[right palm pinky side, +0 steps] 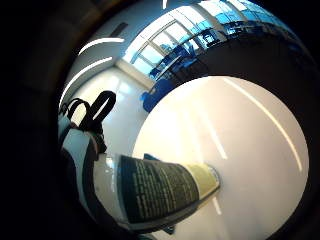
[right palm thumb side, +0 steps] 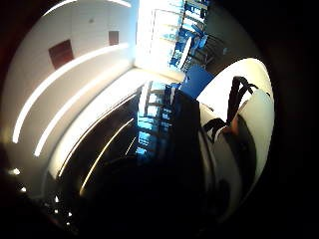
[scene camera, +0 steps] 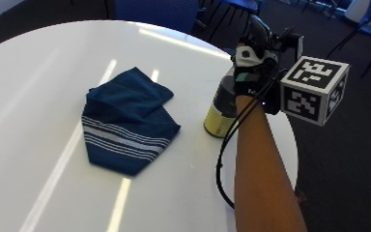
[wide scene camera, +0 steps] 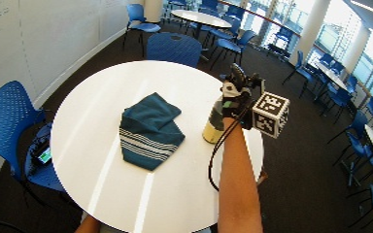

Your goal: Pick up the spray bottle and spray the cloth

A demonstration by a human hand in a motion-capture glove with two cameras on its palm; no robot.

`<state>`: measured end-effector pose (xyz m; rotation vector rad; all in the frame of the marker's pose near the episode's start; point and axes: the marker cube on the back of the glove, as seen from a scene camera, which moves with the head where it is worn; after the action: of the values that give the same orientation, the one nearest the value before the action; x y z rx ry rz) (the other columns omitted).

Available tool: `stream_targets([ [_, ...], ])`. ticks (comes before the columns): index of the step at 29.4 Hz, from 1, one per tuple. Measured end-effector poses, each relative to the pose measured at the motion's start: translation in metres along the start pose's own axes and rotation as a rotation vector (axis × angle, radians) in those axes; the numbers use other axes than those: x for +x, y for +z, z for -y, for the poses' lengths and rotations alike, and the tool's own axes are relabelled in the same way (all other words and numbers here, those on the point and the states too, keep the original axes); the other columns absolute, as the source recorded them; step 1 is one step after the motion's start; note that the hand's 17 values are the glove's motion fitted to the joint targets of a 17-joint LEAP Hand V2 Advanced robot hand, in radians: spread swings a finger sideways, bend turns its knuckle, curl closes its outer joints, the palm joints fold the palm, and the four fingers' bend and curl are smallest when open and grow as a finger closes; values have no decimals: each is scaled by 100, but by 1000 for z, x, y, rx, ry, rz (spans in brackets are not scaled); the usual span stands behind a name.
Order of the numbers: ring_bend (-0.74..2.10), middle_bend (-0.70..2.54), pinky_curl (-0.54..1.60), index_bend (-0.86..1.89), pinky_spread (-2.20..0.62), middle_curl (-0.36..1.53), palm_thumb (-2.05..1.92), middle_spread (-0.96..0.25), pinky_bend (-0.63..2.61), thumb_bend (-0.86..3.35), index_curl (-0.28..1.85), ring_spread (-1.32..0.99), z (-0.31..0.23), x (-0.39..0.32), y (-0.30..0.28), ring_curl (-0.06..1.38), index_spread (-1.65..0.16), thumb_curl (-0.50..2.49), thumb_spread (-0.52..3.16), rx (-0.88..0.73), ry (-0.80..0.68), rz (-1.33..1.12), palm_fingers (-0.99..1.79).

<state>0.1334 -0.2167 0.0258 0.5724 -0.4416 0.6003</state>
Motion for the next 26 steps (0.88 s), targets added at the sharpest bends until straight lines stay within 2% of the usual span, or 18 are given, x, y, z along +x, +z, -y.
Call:
stream_targets([
  [14, 58, 63, 39, 49, -30, 53, 86, -23, 41, -3, 56, -24, 0, 11, 4, 45, -26, 71, 40, -24, 19, 9, 140],
  [21, 59, 64, 39, 49, -29, 53, 86, -23, 41, -3, 56, -23, 6, 27, -3, 45, -26, 73, 39, -90, 5, -28, 140],
  [26, 59, 64, 39, 49, -29, 53, 87, -22, 41, -3, 56, -23, 15, 19, -15, 45, -26, 75, 38, -189, -72, -86, 140],
])
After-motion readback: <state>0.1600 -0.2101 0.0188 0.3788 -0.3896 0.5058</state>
